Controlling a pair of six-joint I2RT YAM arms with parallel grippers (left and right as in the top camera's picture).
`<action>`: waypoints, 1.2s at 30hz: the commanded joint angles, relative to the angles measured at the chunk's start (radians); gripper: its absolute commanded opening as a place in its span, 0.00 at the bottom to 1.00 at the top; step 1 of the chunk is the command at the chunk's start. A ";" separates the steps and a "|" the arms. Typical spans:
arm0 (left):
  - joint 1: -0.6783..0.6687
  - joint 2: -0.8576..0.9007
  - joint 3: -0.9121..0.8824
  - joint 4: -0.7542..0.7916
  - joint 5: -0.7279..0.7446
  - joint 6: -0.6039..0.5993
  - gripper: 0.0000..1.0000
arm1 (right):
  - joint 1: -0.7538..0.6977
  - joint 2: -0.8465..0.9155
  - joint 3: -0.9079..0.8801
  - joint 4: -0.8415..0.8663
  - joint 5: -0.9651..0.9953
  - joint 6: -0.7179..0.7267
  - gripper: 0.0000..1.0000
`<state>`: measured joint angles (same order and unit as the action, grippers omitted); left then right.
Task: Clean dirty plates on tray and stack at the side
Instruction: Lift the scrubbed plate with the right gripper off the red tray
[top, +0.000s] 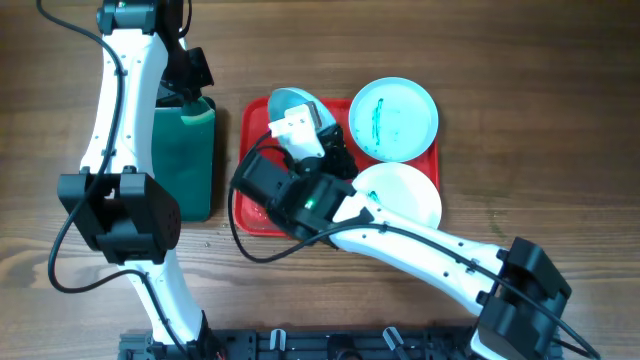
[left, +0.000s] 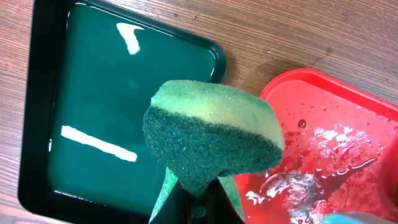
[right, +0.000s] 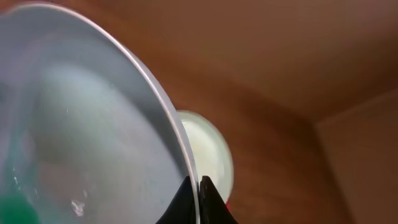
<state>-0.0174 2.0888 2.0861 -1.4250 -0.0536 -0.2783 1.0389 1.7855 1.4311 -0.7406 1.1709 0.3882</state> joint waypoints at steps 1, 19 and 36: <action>0.003 -0.016 0.011 0.002 0.013 0.008 0.04 | 0.034 -0.016 0.018 0.039 0.240 -0.065 0.04; 0.002 -0.016 0.011 -0.008 0.036 -0.039 0.04 | 0.050 -0.016 0.018 -0.003 -0.268 -0.070 0.04; -0.192 -0.015 0.008 0.000 0.090 -0.043 0.04 | -1.078 -0.277 0.018 -0.310 -1.458 -0.188 0.04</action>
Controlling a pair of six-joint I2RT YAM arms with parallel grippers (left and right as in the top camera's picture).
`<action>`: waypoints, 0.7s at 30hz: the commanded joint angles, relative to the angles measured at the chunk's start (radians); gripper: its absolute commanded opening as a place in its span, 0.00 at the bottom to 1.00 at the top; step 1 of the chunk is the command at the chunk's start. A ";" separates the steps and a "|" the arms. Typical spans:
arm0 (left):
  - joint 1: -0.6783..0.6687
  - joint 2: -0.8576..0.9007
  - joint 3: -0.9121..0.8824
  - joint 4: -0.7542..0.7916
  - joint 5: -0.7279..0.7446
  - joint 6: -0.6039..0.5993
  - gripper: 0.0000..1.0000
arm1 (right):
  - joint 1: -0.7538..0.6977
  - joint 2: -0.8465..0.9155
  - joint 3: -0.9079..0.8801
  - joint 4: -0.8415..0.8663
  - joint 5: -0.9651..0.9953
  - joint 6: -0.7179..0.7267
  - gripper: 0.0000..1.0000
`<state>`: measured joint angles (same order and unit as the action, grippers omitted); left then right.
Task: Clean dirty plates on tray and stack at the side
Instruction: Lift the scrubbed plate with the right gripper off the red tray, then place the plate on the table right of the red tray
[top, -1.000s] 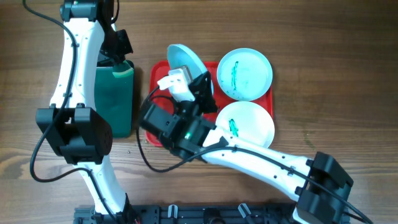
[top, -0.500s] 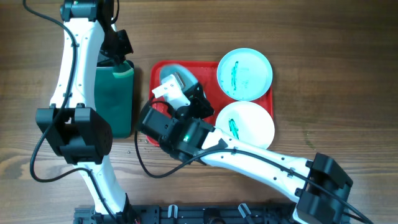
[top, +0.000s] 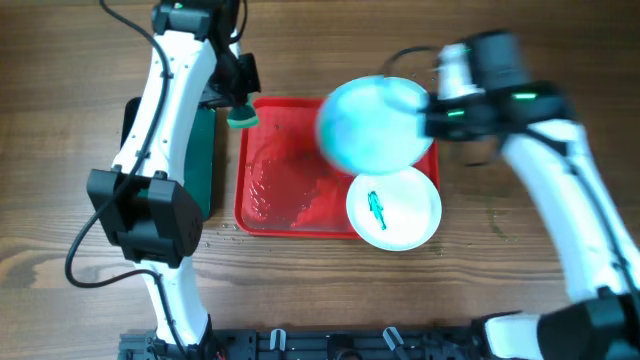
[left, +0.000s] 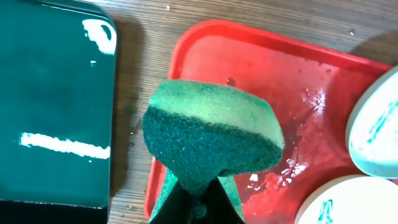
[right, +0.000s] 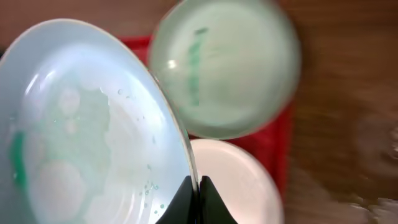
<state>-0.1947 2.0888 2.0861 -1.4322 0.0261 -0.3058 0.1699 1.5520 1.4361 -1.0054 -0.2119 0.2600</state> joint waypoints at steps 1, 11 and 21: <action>-0.020 -0.015 0.008 0.010 0.011 -0.016 0.04 | -0.279 -0.037 0.008 -0.060 -0.068 -0.073 0.04; -0.026 -0.015 0.008 0.023 0.011 -0.016 0.04 | -0.631 0.002 -0.322 0.198 0.132 0.071 0.04; -0.026 -0.015 0.008 0.034 0.011 -0.016 0.04 | -0.634 0.002 -0.551 0.476 0.202 0.107 0.46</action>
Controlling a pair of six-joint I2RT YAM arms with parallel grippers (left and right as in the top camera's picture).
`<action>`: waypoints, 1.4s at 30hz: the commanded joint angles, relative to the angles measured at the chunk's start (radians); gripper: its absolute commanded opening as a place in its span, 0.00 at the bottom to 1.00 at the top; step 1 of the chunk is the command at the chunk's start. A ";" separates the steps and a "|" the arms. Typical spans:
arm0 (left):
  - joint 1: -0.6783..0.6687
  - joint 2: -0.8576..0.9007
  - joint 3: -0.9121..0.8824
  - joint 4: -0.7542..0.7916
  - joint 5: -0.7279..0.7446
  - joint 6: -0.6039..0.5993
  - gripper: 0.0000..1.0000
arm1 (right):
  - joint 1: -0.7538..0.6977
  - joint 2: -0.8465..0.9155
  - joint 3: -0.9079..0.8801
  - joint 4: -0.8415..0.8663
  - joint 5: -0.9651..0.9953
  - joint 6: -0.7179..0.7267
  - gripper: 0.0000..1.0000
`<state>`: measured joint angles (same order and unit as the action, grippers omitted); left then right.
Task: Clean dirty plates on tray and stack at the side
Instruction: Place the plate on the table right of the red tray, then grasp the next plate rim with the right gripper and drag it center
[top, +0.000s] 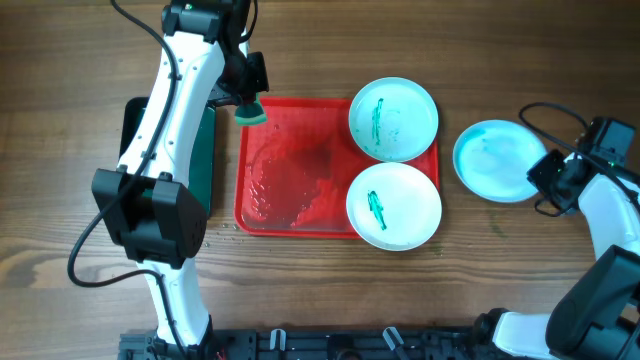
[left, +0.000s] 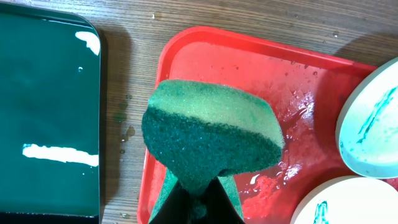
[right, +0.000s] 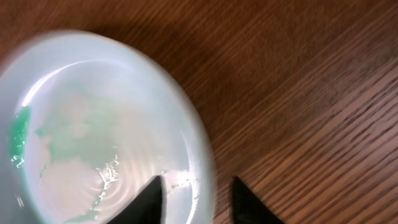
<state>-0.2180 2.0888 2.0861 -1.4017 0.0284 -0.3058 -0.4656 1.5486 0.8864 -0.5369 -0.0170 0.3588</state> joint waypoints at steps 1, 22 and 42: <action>-0.003 -0.015 0.008 0.004 0.008 -0.016 0.04 | 0.002 0.005 0.005 -0.009 -0.032 0.007 0.48; -0.003 -0.015 0.008 0.006 0.008 -0.016 0.04 | 0.484 -0.138 -0.080 -0.338 -0.264 -0.014 0.33; -0.003 -0.015 0.008 0.003 0.008 -0.016 0.04 | 0.637 -0.100 -0.161 -0.145 -0.182 0.023 0.09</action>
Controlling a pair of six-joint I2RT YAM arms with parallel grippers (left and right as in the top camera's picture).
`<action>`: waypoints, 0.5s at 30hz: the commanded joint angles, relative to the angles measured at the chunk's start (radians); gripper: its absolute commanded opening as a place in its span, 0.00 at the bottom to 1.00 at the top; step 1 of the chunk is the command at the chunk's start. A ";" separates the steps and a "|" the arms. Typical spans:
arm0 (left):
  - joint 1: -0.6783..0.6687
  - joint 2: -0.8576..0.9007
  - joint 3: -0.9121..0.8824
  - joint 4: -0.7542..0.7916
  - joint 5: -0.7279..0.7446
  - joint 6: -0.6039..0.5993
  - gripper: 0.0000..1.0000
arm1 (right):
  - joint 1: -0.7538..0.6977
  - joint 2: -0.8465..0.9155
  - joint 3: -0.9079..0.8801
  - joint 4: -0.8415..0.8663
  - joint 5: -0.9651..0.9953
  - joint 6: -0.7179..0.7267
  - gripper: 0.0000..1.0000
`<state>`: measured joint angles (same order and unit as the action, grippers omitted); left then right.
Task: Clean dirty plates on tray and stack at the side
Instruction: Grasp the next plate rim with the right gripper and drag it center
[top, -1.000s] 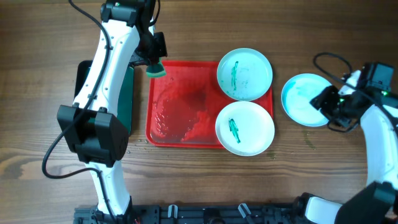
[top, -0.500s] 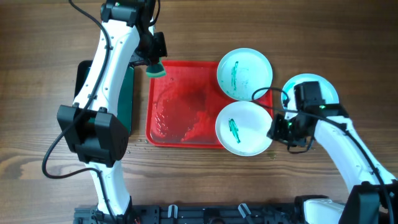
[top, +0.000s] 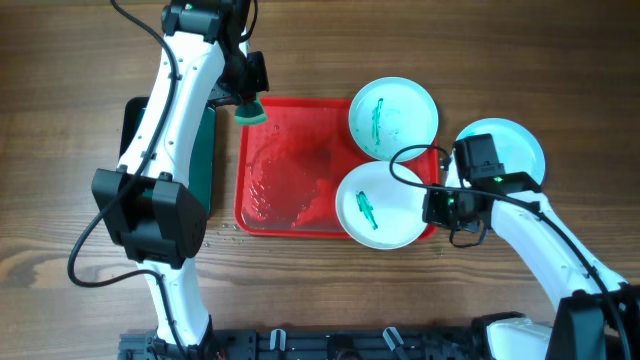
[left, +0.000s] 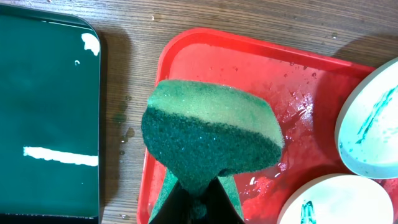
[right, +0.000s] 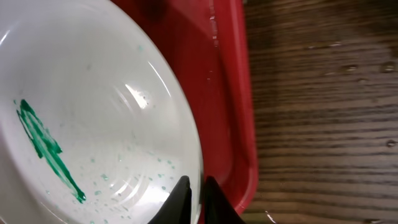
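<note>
The red tray (top: 290, 170) holds two plates with green marks: a pale blue one (top: 393, 118) at the back right and a white one (top: 380, 205) at the front right. My right gripper (right: 194, 185) is shut on the white plate's (right: 93, 124) right rim. A cleaned pale blue plate (top: 510, 145) lies on the table right of the tray. My left gripper (left: 196, 199) is shut on a green sponge (left: 211, 134) and hangs over the tray's back left corner (left: 180, 50), with the sponge (top: 250, 110) also visible from overhead.
A dark green basin of water (top: 195, 170) sits left of the tray, partly under the left arm. Water drops lie on the tray floor (left: 298, 106) and on the wood around it. Cables run by the right arm.
My right gripper was open beside the cleaned blue plate on the table. It now sits at the tray's right edge, shut on the white plate's rim. The left gripper and sponge stayed put.
My right gripper held a blue plate over the tray while the left held the sponge above the basin. The plate was then carried right, and the sponge moved over the tray corner. The plate was let go on the table; now the right gripper holds the white plate.
</note>
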<state>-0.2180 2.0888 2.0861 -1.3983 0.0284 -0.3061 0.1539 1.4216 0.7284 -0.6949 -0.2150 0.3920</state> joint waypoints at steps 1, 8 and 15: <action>-0.003 -0.015 0.008 -0.001 0.008 -0.015 0.04 | 0.019 0.033 -0.003 0.014 0.016 -0.010 0.10; -0.003 -0.015 0.008 -0.001 0.008 -0.015 0.04 | 0.024 0.077 0.003 0.034 -0.001 -0.060 0.04; -0.003 -0.015 0.008 -0.001 0.008 -0.015 0.04 | 0.135 0.066 0.134 0.084 -0.148 0.127 0.04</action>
<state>-0.2180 2.0888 2.0861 -1.3987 0.0284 -0.3061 0.2165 1.4868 0.8051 -0.6857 -0.3073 0.3813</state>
